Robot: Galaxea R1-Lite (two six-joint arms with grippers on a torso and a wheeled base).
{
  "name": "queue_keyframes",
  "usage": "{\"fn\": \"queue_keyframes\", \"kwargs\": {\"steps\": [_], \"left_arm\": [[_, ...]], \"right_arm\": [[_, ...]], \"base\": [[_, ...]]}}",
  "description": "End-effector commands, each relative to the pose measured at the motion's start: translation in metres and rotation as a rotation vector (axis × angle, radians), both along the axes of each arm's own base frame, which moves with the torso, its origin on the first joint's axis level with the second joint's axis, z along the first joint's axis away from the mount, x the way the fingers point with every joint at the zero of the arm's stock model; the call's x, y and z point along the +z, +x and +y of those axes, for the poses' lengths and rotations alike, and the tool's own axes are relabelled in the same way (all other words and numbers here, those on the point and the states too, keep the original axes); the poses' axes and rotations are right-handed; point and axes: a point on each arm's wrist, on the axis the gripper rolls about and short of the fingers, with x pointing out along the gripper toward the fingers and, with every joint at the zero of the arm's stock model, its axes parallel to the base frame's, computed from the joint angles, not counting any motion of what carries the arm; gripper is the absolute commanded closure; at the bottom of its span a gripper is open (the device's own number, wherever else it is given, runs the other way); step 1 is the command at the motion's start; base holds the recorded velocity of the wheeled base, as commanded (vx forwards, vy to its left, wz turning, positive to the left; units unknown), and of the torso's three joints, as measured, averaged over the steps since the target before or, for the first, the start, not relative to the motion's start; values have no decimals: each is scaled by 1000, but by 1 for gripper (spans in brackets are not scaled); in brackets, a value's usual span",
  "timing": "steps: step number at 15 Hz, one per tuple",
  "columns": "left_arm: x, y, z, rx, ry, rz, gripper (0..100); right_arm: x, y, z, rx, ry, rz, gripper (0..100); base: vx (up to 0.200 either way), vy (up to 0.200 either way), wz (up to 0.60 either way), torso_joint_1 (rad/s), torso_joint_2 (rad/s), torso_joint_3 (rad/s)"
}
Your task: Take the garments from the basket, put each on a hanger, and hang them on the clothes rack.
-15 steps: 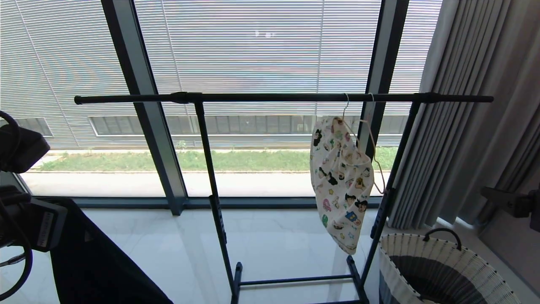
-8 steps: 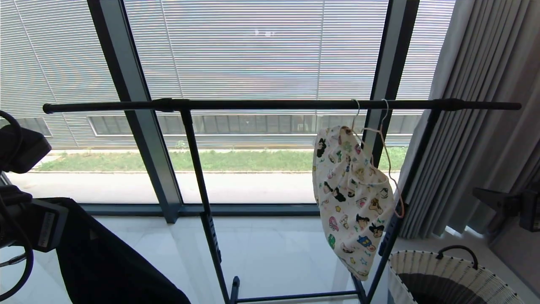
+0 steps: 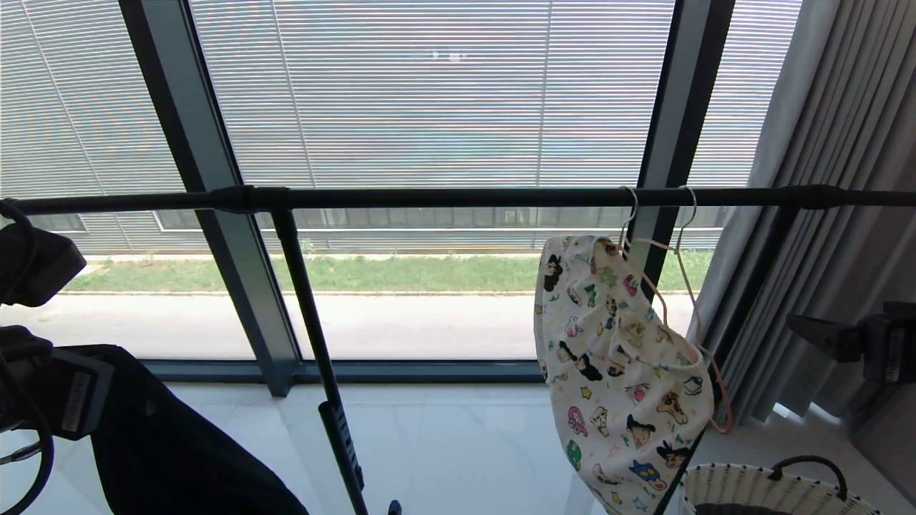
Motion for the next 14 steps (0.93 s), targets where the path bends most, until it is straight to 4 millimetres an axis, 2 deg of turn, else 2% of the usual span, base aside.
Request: {"fn": "queue_keyframes", "kwargs": {"steps": [1, 2, 6, 9, 12, 14], "left_arm": [[-2, -3, 0, -1, -1, 1, 100], [-3, -6, 0, -4, -3, 1, 100], [-8, -18, 1, -6, -5, -8, 100], [-14, -30, 1, -27, -18, -15, 100], [-15, -32, 1, -25, -17, -19, 100], [-15, -32, 1, -25, -17, -15, 100]], "right_arm": [[-2, 2, 3, 15, -4, 12, 0], [-3, 2, 5, 24, -6, 16, 0], [-11, 10, 11, 34, -13, 58, 0], [-35, 37, 22, 30, -14, 84, 0], [-61, 62, 33, 6, 13, 144, 0], [-71, 75, 38, -3, 21, 158, 0]], "base": [[200, 0, 0, 7, 2, 2], [200, 0, 0, -2, 2, -2], [0, 0, 0, 0, 0, 0], [0, 0, 0, 0, 0, 0], [0, 0, 0, 0, 0, 0], [0, 0, 0, 0, 0, 0]]}}
